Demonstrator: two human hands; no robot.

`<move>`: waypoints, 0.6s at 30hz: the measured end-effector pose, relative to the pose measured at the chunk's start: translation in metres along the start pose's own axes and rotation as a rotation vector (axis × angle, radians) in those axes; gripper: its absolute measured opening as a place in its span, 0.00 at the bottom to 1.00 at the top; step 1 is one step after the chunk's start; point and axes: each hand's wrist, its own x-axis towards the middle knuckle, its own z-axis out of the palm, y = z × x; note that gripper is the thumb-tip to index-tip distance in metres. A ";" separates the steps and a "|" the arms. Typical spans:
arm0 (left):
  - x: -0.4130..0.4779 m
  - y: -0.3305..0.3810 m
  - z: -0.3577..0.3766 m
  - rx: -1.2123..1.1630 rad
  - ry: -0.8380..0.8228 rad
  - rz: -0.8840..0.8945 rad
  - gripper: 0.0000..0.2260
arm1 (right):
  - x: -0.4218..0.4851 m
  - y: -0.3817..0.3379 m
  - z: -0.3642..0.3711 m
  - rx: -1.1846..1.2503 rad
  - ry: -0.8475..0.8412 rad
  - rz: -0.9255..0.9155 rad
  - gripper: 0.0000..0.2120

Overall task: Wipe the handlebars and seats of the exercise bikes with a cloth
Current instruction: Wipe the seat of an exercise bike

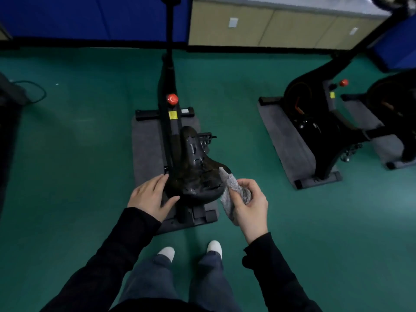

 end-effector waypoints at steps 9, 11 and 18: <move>-0.001 0.056 0.022 -0.102 0.122 -0.264 0.29 | 0.047 0.042 -0.049 -0.010 -0.232 -0.092 0.14; 0.001 0.061 0.022 -0.122 0.147 -0.307 0.28 | 0.055 0.047 -0.050 -0.009 -0.276 -0.103 0.13; 0.027 0.053 0.018 -0.223 0.181 -0.358 0.26 | 0.087 0.047 -0.025 -0.060 -0.340 -0.175 0.11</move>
